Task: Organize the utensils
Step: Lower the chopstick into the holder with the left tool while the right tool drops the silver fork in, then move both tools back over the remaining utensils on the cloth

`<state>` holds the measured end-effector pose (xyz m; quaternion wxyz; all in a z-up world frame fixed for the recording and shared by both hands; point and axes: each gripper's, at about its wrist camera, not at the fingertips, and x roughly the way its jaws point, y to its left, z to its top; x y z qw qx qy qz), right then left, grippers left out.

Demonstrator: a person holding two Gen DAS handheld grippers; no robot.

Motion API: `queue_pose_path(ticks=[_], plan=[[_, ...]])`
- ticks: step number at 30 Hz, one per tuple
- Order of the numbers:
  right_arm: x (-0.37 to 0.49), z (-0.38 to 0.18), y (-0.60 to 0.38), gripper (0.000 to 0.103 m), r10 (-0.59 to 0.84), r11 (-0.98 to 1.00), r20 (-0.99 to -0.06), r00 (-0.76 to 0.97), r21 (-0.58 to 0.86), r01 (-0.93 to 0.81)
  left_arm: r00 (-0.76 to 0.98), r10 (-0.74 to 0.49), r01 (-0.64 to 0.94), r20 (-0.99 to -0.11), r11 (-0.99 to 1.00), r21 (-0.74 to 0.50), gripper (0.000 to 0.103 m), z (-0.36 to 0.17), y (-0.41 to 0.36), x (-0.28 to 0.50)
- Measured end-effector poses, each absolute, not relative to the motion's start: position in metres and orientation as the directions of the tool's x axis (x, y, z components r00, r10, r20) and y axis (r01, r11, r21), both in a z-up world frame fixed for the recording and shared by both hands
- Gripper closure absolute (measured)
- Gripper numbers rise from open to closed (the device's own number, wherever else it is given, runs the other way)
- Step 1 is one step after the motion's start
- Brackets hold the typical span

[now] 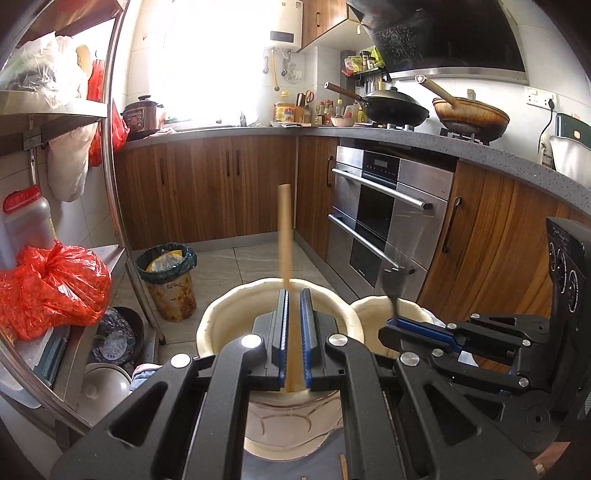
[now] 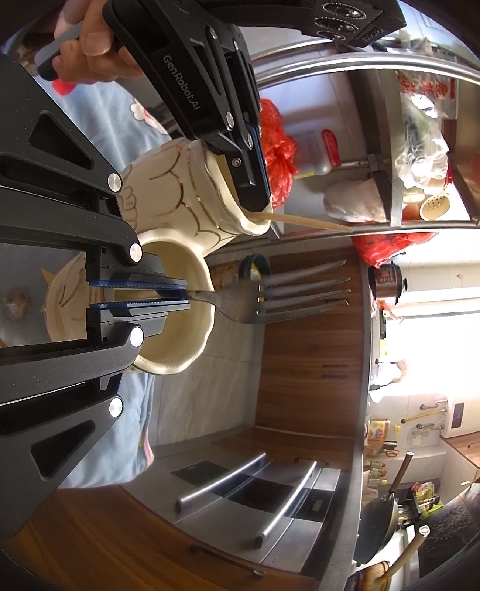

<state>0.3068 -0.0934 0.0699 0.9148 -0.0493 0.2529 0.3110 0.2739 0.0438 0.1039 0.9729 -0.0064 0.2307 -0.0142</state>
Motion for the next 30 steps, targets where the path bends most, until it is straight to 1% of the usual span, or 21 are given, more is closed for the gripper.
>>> queue_pose_path(ticks=[2,4,6,7,8,9,10,11,15,19,20,21,23,26,30], plan=[[0.307,0.07,-0.096,0.096,0.544,0.804,-0.489,0.682,0.072,-0.59,0.893,-0.029,0.023,-0.448,1.0,-0.02,0.097,0.104,0.044,0.274],[0.305,0.069,-0.097,0.093,0.546,0.804,-0.485,0.683,0.073,-0.59,0.893,-0.031,0.023,-0.448,0.999,-0.024,0.095,0.104,0.045,0.273],[0.303,0.07,-0.099,0.084,0.549,0.804,-0.479,0.685,0.076,-0.59,0.894,-0.031,0.022,-0.446,0.999,-0.025,0.092,0.104,0.046,0.273],[0.302,0.07,-0.101,0.083,0.552,0.802,-0.476,0.685,0.079,-0.592,0.896,-0.03,0.02,-0.443,0.999,-0.028,0.086,0.105,0.046,0.272],[0.302,0.071,-0.101,0.078,0.553,0.802,-0.473,0.685,0.079,-0.592,0.898,-0.03,0.02,-0.439,0.999,-0.029,0.081,0.105,0.046,0.271],[0.3,0.071,-0.102,0.075,0.554,0.802,-0.469,0.688,0.078,-0.593,0.9,-0.03,0.02,-0.436,0.999,-0.029,0.077,0.106,0.046,0.271],[0.299,0.071,-0.103,0.074,0.557,0.8,-0.466,0.688,0.078,-0.595,0.903,-0.028,0.019,-0.428,1.0,-0.025,0.071,0.107,0.045,0.269],[0.298,0.072,-0.104,0.073,0.558,0.799,-0.464,0.688,0.078,-0.596,0.906,-0.024,0.017,-0.422,1.0,-0.019,0.068,0.108,0.044,0.267],[0.291,0.074,-0.111,0.066,0.566,0.795,-0.453,0.689,0.079,-0.601,0.912,-0.021,0.016,-0.409,1.0,-0.017,0.061,0.111,0.044,0.262],[0.284,0.077,-0.118,0.063,0.572,0.792,-0.44,0.692,0.079,-0.605,0.92,-0.015,0.008,-0.393,1.0,-0.019,0.05,0.114,0.048,0.251],[0.281,0.078,-0.121,0.061,0.574,0.792,-0.433,0.695,0.079,-0.605,0.921,-0.008,0.002,-0.389,1.0,-0.017,0.047,0.115,0.049,0.248],[0.278,0.079,-0.125,0.058,0.576,0.792,-0.425,0.698,0.08,-0.605,0.923,0.0,-0.006,-0.385,1.0,-0.015,0.046,0.115,0.051,0.244],[0.274,0.08,-0.131,0.057,0.576,0.794,-0.419,0.702,0.085,-0.602,0.925,0.004,-0.012,-0.381,1.0,-0.02,0.044,0.116,0.055,0.236],[0.265,0.081,-0.142,0.056,0.575,0.799,-0.41,0.708,0.094,-0.594,0.928,0.006,-0.021,-0.373,0.999,-0.035,0.041,0.117,0.062,0.221],[0.255,0.08,-0.154,0.056,0.575,0.804,-0.408,0.709,0.121,-0.582,0.927,0.015,-0.035,-0.375,0.998,-0.046,0.041,0.113,0.071,0.196]])
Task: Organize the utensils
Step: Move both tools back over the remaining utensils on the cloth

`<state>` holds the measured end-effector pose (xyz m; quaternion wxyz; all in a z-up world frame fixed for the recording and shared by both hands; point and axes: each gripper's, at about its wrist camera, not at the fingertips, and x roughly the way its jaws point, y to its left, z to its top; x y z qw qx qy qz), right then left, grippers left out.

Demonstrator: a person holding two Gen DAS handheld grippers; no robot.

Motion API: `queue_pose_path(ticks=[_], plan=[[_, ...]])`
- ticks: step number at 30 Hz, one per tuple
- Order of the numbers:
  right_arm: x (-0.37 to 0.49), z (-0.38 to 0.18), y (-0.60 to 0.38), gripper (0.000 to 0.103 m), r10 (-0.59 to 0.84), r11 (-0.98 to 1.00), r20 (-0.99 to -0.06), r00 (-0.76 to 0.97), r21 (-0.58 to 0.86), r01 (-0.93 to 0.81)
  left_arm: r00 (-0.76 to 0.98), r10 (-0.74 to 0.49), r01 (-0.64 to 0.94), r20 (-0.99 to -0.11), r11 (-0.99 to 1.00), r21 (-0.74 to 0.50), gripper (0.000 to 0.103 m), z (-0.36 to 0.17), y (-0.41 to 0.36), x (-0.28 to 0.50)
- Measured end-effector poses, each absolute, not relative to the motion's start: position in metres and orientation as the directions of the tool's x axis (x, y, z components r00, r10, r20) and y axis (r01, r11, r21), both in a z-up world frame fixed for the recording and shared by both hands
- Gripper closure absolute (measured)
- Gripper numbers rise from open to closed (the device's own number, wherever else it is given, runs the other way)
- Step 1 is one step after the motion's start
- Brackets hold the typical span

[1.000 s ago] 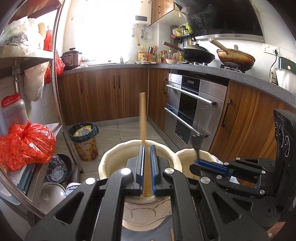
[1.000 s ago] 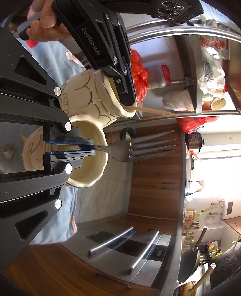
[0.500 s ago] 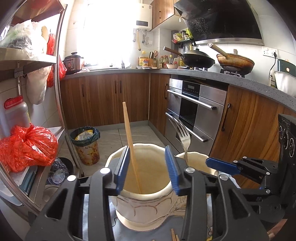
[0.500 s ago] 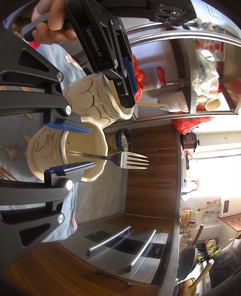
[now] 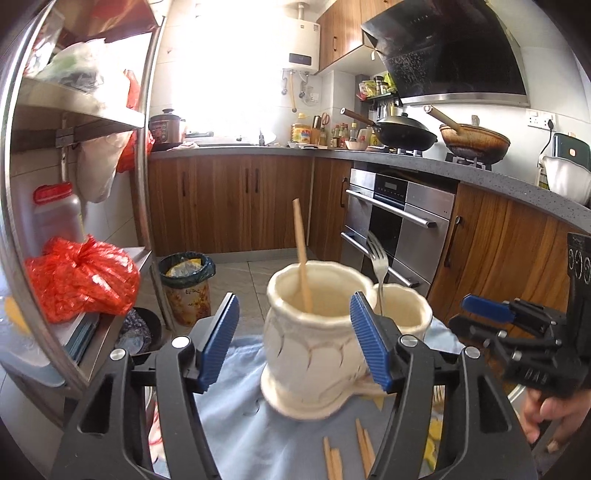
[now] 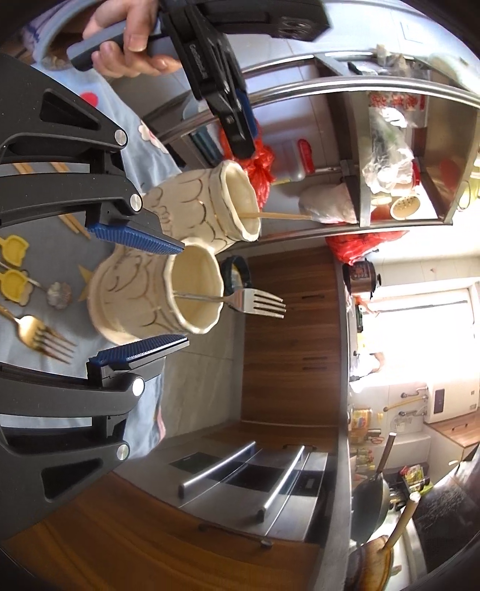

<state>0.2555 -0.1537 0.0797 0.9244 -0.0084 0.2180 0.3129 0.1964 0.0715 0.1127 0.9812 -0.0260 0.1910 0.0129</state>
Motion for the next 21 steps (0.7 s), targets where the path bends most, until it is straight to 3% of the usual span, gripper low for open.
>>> queue_pose_path(ticks=[16,21], plan=[[0.218,0.034,-0.18,0.055,0.522,0.839,-0.518,0.678,0.167,-0.518,0.854,0.002,-0.039,-0.521,0.998,-0.059,0.041,0.049,0.082,0.145],[0.211,0.024,-0.184,0.055,0.508,0.844,-0.554,0.659,0.169,-0.508,0.81,-0.03,0.005,-0.586,0.999,-0.044,0.05,0.027,0.07,0.141]])
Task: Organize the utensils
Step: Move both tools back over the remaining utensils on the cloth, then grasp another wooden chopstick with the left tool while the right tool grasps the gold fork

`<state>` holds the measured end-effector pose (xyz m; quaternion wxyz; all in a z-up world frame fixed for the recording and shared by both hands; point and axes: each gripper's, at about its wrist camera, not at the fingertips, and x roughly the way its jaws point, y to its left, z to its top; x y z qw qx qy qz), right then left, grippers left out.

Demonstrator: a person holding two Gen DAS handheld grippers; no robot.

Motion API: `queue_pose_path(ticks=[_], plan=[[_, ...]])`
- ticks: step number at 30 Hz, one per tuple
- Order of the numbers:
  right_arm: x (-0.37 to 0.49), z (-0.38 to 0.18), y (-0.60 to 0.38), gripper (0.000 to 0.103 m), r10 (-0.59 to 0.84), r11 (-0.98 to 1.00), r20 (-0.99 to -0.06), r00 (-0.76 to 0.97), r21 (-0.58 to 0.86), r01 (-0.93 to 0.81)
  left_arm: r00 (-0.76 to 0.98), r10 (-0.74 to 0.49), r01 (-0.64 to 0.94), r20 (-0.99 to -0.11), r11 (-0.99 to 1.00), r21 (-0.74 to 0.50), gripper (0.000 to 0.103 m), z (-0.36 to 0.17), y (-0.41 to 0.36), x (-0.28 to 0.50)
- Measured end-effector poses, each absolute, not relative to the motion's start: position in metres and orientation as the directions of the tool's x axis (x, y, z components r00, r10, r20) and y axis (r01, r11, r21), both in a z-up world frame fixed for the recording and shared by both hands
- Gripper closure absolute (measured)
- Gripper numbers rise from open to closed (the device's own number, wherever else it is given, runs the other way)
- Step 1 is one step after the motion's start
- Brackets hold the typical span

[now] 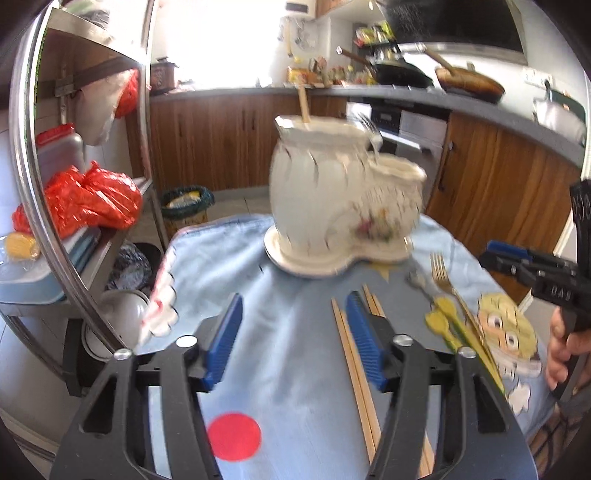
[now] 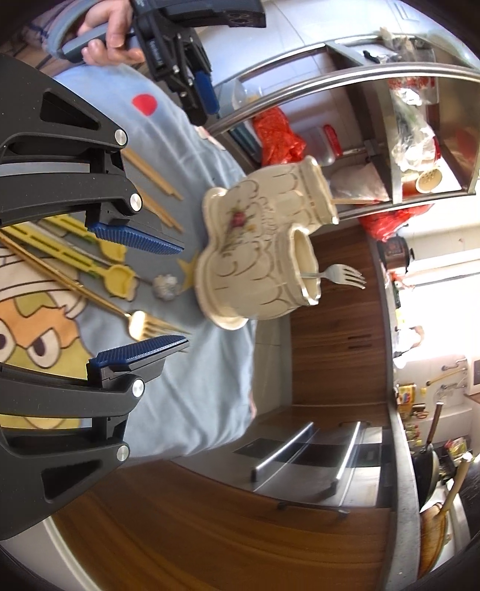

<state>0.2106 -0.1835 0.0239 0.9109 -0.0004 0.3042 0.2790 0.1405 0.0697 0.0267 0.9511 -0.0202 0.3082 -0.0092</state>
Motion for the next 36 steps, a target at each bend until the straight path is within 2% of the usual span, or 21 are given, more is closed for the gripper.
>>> queue_pose_path(ticks=[7,10,17,24,28,33,36], plan=[[0.203,0.007,-0.185,0.062,0.479,0.851,-0.62,0.621,0.153,-0.503,0.752,-0.078,0.066,-0.654,0.997,-0.042,0.064,0.006,0.056,0.135],[0.2,0.0,-0.185,0.066,0.469,0.851,-0.643,0.606,0.148,-0.503,0.727,-0.089,0.087,-0.681,0.995,-0.037,0.066,0.001,0.051,0.137],[0.192,-0.007,-0.184,0.067,0.471,0.847,-0.658,0.588,0.149,-0.511,0.674,-0.108,0.113,-0.731,0.993,-0.042,0.067,-0.013,0.047,0.143],[0.192,-0.014,-0.183,0.069,0.458,0.85,-0.677,0.576,0.143,-0.508,0.665,-0.084,0.11,-0.742,0.994,-0.014,0.068,-0.015,0.046,0.149],[0.196,-0.017,-0.182,0.071,0.449,0.854,-0.692,0.565,0.145,-0.5,0.652,-0.068,0.102,-0.756,0.995,-0.001,0.076,-0.017,0.049,0.155],[0.202,-0.018,-0.182,0.072,0.451,0.85,-0.707,0.545,0.153,-0.505,0.649,-0.064,0.098,-0.758,0.995,0.0,0.08,-0.016,0.052,0.154],[0.204,-0.017,-0.183,0.077,0.443,0.851,-0.711,0.546,0.142,-0.506,0.641,-0.061,0.096,-0.765,0.995,0.001,0.084,-0.015,0.056,0.155]])
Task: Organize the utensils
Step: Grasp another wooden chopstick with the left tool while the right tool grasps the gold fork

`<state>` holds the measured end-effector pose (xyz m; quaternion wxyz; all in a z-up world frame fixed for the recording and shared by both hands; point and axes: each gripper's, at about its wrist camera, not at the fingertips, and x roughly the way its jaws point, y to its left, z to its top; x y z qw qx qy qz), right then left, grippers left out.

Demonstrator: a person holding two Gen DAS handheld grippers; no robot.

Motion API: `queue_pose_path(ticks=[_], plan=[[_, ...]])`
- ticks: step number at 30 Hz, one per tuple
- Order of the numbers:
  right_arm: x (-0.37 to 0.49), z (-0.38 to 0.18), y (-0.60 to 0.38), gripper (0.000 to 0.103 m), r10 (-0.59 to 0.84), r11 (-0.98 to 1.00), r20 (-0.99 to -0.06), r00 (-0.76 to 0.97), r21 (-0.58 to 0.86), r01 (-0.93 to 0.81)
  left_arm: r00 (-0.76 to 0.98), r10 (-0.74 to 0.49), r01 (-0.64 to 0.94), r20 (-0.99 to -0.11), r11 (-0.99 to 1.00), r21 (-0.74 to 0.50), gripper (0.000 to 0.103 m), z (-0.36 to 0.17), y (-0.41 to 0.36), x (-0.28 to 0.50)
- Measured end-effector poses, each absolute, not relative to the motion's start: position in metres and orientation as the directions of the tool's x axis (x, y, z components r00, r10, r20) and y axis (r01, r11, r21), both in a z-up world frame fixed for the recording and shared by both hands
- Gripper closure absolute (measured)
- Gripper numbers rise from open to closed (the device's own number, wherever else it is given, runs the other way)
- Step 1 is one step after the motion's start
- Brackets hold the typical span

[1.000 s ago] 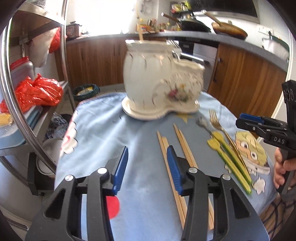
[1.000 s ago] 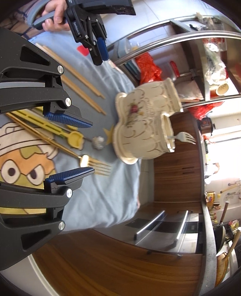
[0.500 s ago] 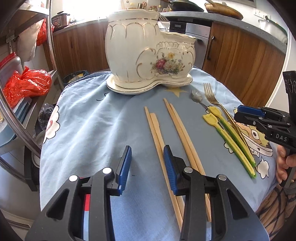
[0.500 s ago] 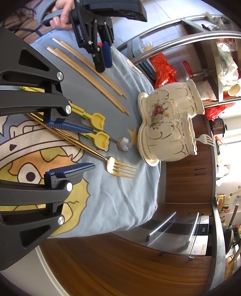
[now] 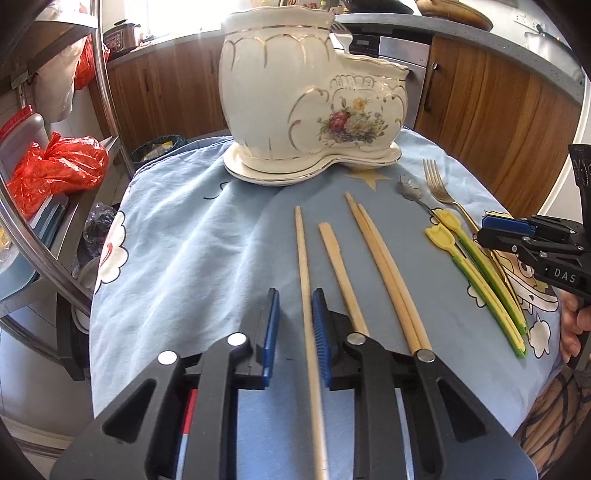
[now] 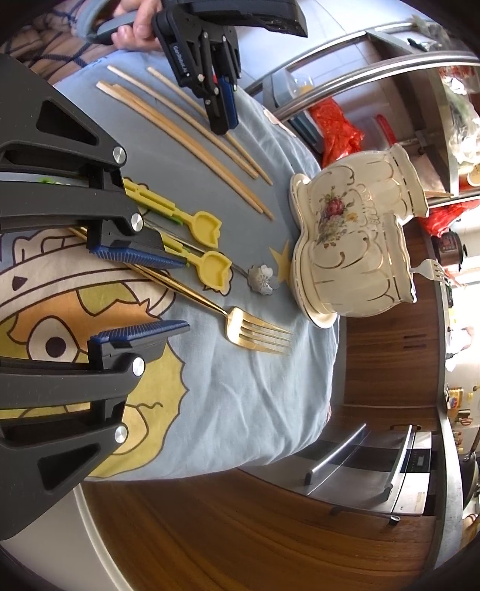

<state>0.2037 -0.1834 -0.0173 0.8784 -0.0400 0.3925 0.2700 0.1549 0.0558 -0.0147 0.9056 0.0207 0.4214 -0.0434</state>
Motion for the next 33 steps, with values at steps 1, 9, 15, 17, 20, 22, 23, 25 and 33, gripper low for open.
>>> queue_pose_path(ticks=[1,9,15,17,20,22,23,25,33], plan=[[0.204,-0.017,-0.184,0.078,0.44,0.851,-0.713,0.546,0.138,-0.507,0.639,-0.059,0.098,-0.767,0.995,0.004,0.085,-0.015,0.056,0.155],[0.225,-0.011,-0.19,0.08,0.365,0.85,-0.788,0.495,0.065,-0.524,0.55,-0.041,0.193,-0.834,0.978,0.079,0.085,-0.009,0.051,0.167],[0.258,-0.009,-0.179,0.08,0.312,0.826,-0.875,0.369,0.057,-0.561,0.393,-0.093,0.288,-0.915,0.957,0.027,0.085,-0.004,0.058,0.191],[0.266,-0.01,-0.174,0.08,0.291,0.823,-0.894,0.341,0.051,-0.566,0.367,-0.091,0.306,-0.926,0.952,0.028,0.085,-0.005,0.058,0.192],[0.273,-0.01,-0.164,0.08,0.252,0.813,-0.916,0.314,0.024,-0.582,0.335,-0.066,0.347,-0.94,0.936,0.058,0.086,-0.005,0.053,0.193],[0.273,-0.009,-0.158,0.084,0.224,0.786,-0.925,0.306,-0.014,-0.618,0.323,-0.035,0.369,-0.946,0.925,0.092,0.089,-0.006,0.051,0.195],[0.272,-0.009,-0.156,0.089,0.216,0.771,-0.93,0.298,-0.025,-0.636,0.321,-0.015,0.38,-0.947,0.918,0.115,0.092,-0.006,0.05,0.195],[0.272,-0.01,-0.155,0.089,0.197,0.763,-0.936,0.293,-0.041,-0.646,0.316,0.006,0.391,-0.949,0.91,0.136,0.094,-0.006,0.048,0.197],[0.289,-0.011,-0.162,0.09,0.206,0.778,-0.956,0.21,0.03,-0.628,0.263,0.026,0.417,-0.964,0.898,0.138,0.094,-0.006,0.057,0.205]])
